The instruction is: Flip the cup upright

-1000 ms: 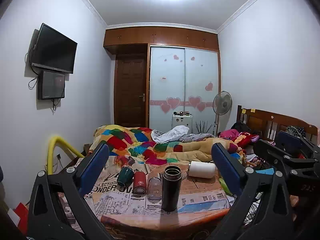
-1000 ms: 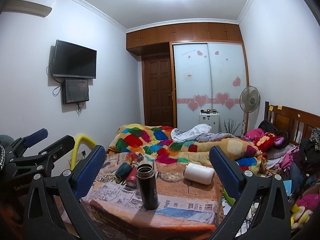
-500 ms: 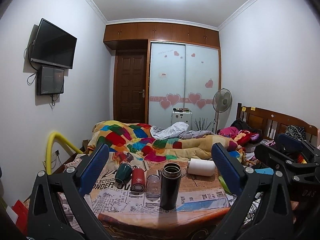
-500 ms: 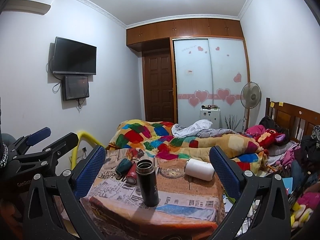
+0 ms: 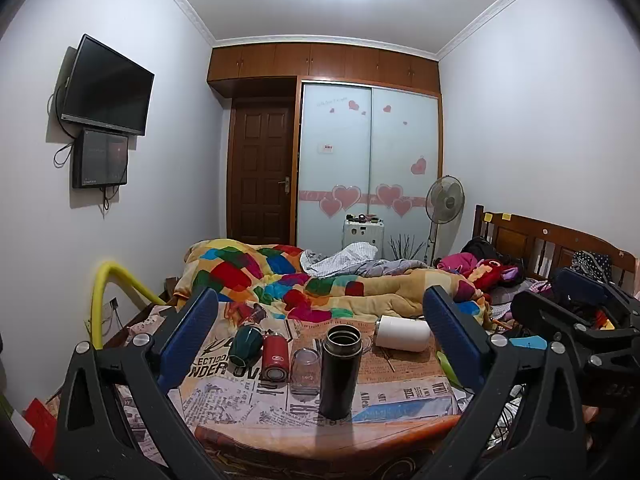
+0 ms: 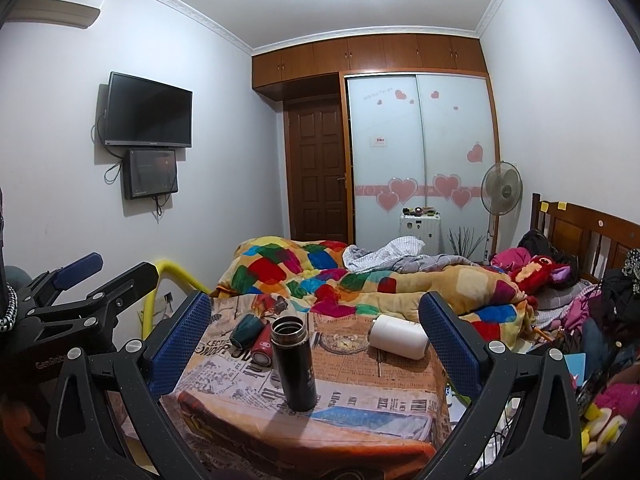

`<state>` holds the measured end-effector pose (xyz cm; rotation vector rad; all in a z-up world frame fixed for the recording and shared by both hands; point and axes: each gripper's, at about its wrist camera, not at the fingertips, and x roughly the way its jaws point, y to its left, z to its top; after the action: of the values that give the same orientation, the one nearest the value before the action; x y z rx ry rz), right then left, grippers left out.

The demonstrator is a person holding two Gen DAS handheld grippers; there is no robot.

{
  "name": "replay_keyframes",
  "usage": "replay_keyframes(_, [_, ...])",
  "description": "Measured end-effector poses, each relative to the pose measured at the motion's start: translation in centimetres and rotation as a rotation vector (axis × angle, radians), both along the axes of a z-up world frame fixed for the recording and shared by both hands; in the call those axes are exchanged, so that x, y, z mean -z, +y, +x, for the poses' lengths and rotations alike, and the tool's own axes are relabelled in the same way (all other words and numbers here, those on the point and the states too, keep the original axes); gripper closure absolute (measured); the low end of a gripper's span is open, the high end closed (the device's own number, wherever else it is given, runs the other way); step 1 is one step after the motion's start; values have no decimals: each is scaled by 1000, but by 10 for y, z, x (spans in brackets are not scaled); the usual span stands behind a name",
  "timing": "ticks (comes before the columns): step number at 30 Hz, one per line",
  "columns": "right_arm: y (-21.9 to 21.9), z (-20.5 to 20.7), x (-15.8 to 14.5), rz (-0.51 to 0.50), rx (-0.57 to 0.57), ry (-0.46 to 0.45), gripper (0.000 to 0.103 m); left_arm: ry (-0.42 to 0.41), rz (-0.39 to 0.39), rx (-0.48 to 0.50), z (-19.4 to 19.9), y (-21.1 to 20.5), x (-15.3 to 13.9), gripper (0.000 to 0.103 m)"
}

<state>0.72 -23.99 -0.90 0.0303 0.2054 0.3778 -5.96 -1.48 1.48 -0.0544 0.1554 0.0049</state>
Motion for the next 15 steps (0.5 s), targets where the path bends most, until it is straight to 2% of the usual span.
replay_keyframes(15, [1,0,0,-1,1,-1,0,1,-3,7,-1,-3,6,0])
